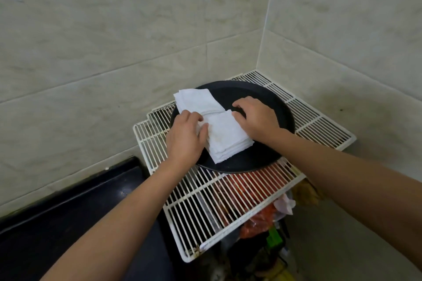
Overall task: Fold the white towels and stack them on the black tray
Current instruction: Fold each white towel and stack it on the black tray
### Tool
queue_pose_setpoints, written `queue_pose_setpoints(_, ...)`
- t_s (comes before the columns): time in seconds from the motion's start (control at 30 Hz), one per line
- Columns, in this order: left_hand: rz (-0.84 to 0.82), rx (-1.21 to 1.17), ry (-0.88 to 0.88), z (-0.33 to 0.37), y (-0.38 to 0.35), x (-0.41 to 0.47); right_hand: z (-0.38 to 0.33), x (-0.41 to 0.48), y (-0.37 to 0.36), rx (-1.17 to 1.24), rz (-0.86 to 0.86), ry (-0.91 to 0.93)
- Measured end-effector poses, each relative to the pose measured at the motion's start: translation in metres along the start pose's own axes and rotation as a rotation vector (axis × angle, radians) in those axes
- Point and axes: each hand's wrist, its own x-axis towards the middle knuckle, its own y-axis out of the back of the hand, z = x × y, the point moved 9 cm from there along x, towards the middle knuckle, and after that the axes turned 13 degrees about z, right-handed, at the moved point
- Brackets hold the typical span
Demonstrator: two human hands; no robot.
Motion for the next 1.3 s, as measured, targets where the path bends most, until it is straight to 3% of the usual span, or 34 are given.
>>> queue_pose_setpoints(0.1, -0.132, 0.050, -0.270, 0.015, -0.016, -0.021, -0.014, -0.012, -0.005, 0.038, -0.088, 0.171)
queue_pose_setpoints(0.23, -0.263, 0.059, -0.242, 0.002, -0.031, -0.042, -0.010, -0.030, -0.030, -0.083, -0.339, 0.197)
queue_pose_setpoints(0.37, -0.336, 0.083, -0.196, -0.001, -0.030, -0.049, -0.007, -0.034, -0.032, -0.128, -0.422, 0.151)
queue_pose_setpoints(0.43, -0.287, 0.085, -0.168, 0.000, -0.013, -0.053, -0.011, -0.033, -0.023, -0.143, -0.401, 0.152)
queue_pose_setpoints(0.6, -0.124, 0.157, -0.072, -0.011, 0.043, -0.076, -0.041, -0.031, 0.027, -0.050, -0.133, 0.197)
queue_pose_setpoints(0.83, -0.046, 0.323, 0.250, -0.043, 0.146, -0.195, -0.164, -0.103, 0.054, 0.272, -0.077, 0.489)
queue_pose_setpoints(0.97, -0.073, 0.483, 0.457, -0.072, 0.224, -0.293, -0.256, -0.187, 0.036, 0.404, -0.210, 0.659)
queue_pose_setpoints(1.3, -0.013, 0.734, 0.915, -0.134, 0.414, -0.520, -0.448, -0.380, -0.017, 0.327, -0.536, 1.052)
